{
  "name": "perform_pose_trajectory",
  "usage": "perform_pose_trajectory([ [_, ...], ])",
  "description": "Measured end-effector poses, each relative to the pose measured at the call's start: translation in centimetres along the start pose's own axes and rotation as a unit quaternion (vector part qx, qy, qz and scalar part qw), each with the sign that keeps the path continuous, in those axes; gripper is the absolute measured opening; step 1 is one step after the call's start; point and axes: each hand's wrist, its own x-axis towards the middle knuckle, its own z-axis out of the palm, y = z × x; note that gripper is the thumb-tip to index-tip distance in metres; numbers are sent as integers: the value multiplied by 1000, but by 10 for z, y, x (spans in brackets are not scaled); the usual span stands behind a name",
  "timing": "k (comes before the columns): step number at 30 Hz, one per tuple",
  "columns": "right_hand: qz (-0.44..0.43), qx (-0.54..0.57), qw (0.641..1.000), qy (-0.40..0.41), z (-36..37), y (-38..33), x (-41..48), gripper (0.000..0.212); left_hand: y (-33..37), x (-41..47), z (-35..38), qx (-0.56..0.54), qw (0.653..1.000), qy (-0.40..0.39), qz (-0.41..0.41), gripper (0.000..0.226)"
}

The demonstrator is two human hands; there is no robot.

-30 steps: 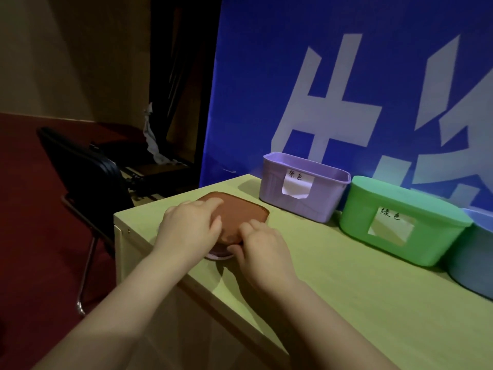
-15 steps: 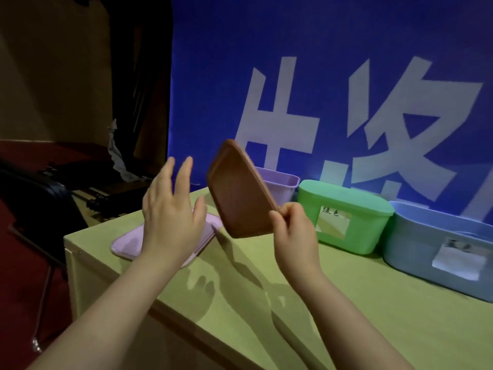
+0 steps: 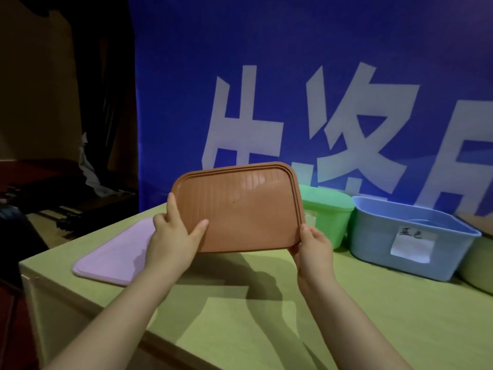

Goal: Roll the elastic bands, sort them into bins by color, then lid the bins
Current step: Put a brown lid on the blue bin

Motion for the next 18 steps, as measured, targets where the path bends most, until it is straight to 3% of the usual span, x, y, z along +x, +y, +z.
perform_pose_trajectory([
  [2, -32, -74, 996, 36, -13, -1, 4, 22, 11, -2, 7, 22, 1000, -3, 16, 84],
  [7, -84, -147, 983, 74, -52, -19, 6, 38, 50, -13, 33, 66, 996, -35, 51, 72],
  [18, -79, -249, 948, 181, -201, -56, 57, 54, 193, -51, 128, 64, 971, -116, 198, 76],
])
